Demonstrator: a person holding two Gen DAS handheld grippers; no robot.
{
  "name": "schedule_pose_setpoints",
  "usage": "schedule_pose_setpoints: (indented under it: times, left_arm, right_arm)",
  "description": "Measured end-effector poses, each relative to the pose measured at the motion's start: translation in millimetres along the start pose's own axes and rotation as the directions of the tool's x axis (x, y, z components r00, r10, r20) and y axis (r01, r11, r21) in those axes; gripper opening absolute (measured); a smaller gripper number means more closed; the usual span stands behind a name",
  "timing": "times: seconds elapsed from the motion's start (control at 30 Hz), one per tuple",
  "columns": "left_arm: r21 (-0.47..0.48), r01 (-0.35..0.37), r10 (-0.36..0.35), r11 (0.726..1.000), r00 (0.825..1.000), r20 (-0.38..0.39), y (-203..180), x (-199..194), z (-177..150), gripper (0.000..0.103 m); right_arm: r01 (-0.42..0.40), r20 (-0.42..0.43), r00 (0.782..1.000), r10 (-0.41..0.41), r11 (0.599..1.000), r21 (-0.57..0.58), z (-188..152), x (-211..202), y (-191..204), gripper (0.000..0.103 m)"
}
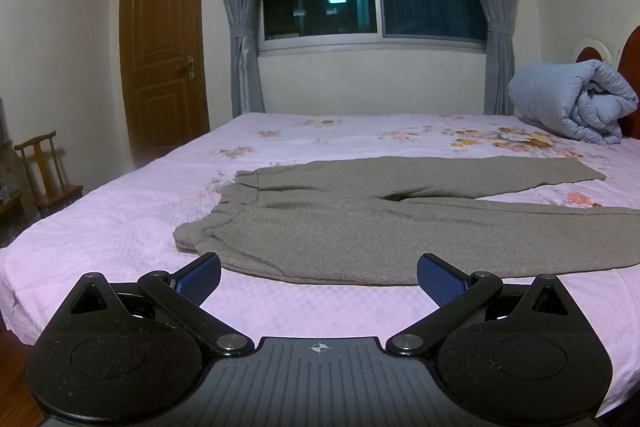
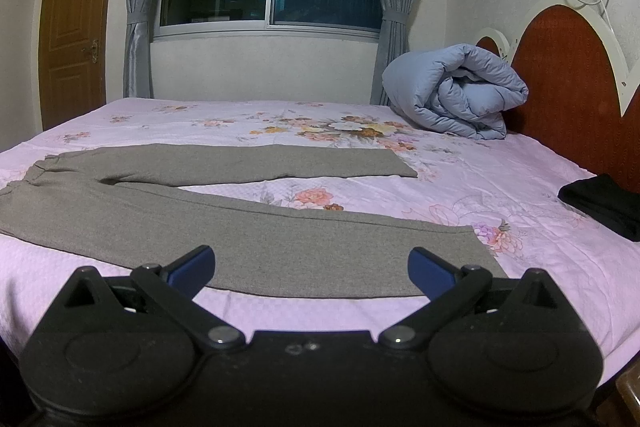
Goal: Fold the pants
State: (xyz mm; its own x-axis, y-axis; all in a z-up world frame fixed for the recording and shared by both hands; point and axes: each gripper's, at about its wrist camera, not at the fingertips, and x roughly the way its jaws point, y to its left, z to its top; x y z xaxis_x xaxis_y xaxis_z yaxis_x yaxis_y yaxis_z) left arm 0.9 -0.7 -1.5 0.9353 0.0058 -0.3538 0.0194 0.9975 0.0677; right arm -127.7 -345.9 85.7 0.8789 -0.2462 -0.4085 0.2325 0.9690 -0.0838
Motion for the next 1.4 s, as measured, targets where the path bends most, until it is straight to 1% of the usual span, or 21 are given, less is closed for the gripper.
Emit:
schedule_pose_setpoints:
  times: [0.17, 0.23, 0.3, 0.37, 0.4, 0.47, 0.53, 0.57, 0.6, 0.67, 0.73, 0.77, 0.83, 0.9, 0.97, 1.07, 1.2, 1.33, 1.4]
  left_arm:
    - [-0.015, -0.02, 0.02, 1.0, 1.0, -0.003, 5, 0, 0, 0.103]
    - [-0.022, -0.023, 0.023, 0.999, 1.0, -0.021, 7, 3, 0, 0.103]
    - [-0.024, -0.003, 0.002, 1.0, 0.999, -0.052, 7, 9, 0, 0.103]
    - [-0.03, 0.004, -0.006, 1.0, 0.997, -0.079, 8, 13, 1, 0.103]
    - [-0.037, 0.021, -0.024, 0.999, 0.996, -0.083, 10, 16, 3, 0.103]
    - [-0.038, 0.028, -0.03, 0.999, 0.997, -0.07, 17, 23, 9, 0.103]
    - [-0.021, 0.006, -0.007, 1.0, 0.999, -0.039, 26, 34, 19, 0.103]
    - [-0.018, -0.007, 0.007, 1.0, 0.999, -0.044, 31, 43, 27, 0.103]
    - [-0.013, -0.021, 0.02, 1.0, 0.998, -0.06, 38, 55, 36, 0.103]
    - [-0.025, -0.051, 0.05, 0.998, 0.997, -0.056, 53, 78, 54, 0.103]
    - [-0.041, -0.043, 0.041, 0.998, 0.998, -0.04, 68, 98, 72, 0.103]
    - [-0.038, -0.028, 0.027, 0.999, 0.999, -0.035, 75, 109, 80, 0.103]
    - [-0.019, -0.033, 0.032, 0.999, 0.999, -0.032, 87, 132, 96, 0.103]
    - [-0.004, -0.023, 0.023, 1.0, 0.998, -0.051, 97, 158, 108, 0.103]
    - [0.005, -0.033, 0.033, 0.999, 0.996, -0.082, 106, 186, 117, 0.103]
    - [0.002, -0.014, 0.014, 1.0, 0.99, -0.141, 116, 233, 123, 0.103]
    - [-0.02, 0.008, -0.011, 1.0, 0.982, -0.189, 138, 304, 125, 0.103]
    - [-0.061, 0.024, -0.038, 0.998, 0.97, -0.24, 155, 377, 119, 0.103]
    - [-0.067, 0.033, -0.05, 0.997, 0.96, -0.277, 157, 411, 115, 0.103]
  right_arm:
    - [-0.001, -0.002, 1.0, 0.001, 1.0, 0.001, 1, -2, 0, 0.097]
    - [-0.005, -0.012, 1.0, 0.006, 1.0, 0.01, 1, -1, -1, 0.097]
    - [-0.012, -0.019, 1.0, 0.013, 1.0, 0.023, -4, 0, -5, 0.097]
    - [-0.026, -0.025, 0.999, 0.026, 0.999, 0.036, 1, 5, -7, 0.097]
    - [-0.028, -0.025, 0.999, 0.029, 0.999, 0.039, 2, 4, -7, 0.097]
    - [-0.039, -0.01, 0.999, 0.04, 0.998, 0.052, 5, 6, -9, 0.097]
    - [-0.028, 0.0, 1.0, 0.028, 0.998, 0.064, 13, 9, -10, 0.097]
    - [-0.025, 0.002, 1.0, 0.025, 0.998, 0.065, 16, 13, -11, 0.097]
    - [-0.021, 0.004, 1.0, 0.021, 0.998, 0.065, 20, 18, -10, 0.097]
    - [-0.023, 0.001, 1.0, 0.023, 0.997, 0.07, 31, 30, -8, 0.097]
    - [-0.026, 0.008, 1.0, 0.025, 0.997, 0.073, 43, 40, -3, 0.097]
    - [-0.028, 0.013, 1.0, 0.027, 0.997, 0.074, 49, 47, -1, 0.097]
    - [-0.03, 0.019, 0.999, 0.029, 0.997, 0.075, 61, 60, 6, 0.097]
    - [-0.028, 0.021, 0.999, 0.027, 0.997, 0.069, 74, 77, 14, 0.097]
    - [-0.025, 0.023, 0.999, 0.024, 0.998, 0.065, 88, 98, 24, 0.097]
    - [-0.022, 0.021, 1.0, 0.021, 0.998, 0.063, 105, 130, 37, 0.097]
    - [-0.039, 0.01, 0.999, 0.038, 0.998, 0.056, 122, 172, 56, 0.097]
    - [-0.053, -0.019, 0.998, 0.054, 0.998, 0.018, 126, 211, 77, 0.097]
    - [-0.058, -0.034, 0.998, 0.058, 0.998, -0.005, 126, 231, 86, 0.097]
